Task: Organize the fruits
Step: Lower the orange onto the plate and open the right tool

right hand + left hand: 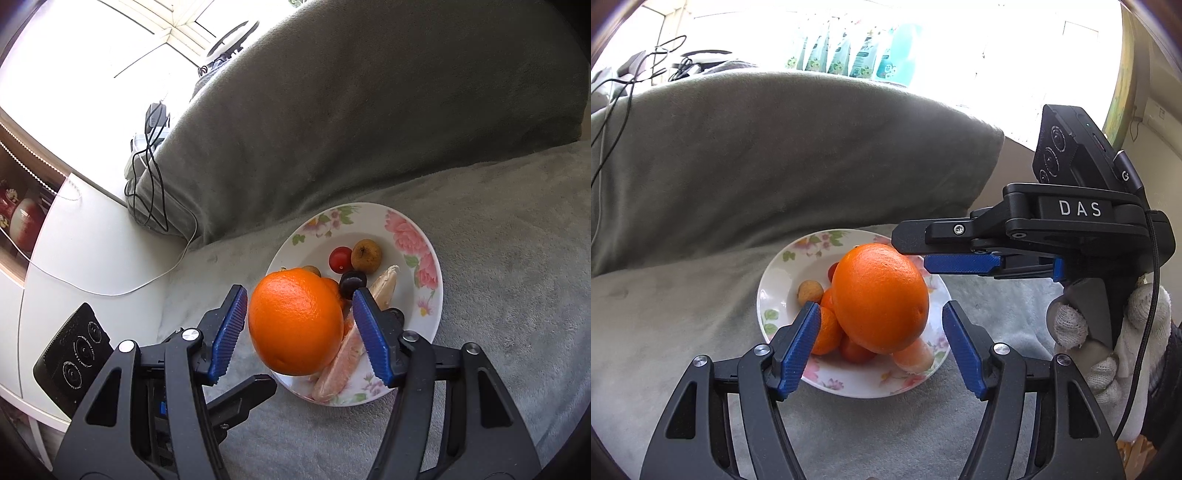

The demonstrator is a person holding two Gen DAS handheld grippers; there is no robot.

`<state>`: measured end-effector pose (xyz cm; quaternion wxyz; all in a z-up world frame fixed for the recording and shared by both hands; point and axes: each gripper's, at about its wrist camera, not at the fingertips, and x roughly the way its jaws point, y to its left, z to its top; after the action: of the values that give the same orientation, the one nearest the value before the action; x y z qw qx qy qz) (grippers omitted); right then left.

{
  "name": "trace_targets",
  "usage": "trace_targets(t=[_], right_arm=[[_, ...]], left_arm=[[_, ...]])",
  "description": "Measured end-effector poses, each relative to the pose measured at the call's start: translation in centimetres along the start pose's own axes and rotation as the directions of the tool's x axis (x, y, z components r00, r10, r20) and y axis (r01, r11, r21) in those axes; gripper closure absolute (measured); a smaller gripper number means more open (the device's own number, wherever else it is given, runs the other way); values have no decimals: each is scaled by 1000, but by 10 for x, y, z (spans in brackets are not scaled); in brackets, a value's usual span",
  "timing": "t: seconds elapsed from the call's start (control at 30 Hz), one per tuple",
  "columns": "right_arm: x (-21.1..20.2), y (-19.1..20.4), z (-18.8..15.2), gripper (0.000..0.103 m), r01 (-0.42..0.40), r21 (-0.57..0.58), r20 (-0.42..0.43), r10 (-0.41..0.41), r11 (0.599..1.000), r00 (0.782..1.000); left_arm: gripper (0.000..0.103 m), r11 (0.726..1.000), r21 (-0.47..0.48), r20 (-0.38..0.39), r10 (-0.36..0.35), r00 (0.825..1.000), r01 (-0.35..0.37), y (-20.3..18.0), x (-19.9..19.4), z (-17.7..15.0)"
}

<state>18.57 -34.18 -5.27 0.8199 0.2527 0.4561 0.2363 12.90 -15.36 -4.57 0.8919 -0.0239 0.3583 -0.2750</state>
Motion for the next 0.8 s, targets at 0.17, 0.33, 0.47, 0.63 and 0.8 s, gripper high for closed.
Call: trace_targets(t=[0.17, 0.33, 0.47, 0.63, 0.8], right_arm=[[-5, 2, -3, 39, 24, -13, 12, -24, 1000, 1000], [-10, 7, -8, 36, 63, -40, 22, -62, 997, 998], [-19, 13, -12, 23, 110, -75, 61, -105, 991, 993], [-29, 19, -15, 18, 164, -106, 103, -153, 981, 983], [-41, 26, -21, 12, 238, -144, 160, -215, 961, 964]], left_arm=[[35, 1000, -1, 4, 7, 1000, -7, -3, -4, 1], [35, 1000, -3, 18, 15, 1000, -15, -3, -11, -1], [35, 1000, -1, 27, 29, 999, -29, -3, -21, -3], [30, 999, -13, 30, 40, 999, -40, 0, -27, -3], [23, 999, -24, 30, 50, 998, -49, 3, -33, -6]])
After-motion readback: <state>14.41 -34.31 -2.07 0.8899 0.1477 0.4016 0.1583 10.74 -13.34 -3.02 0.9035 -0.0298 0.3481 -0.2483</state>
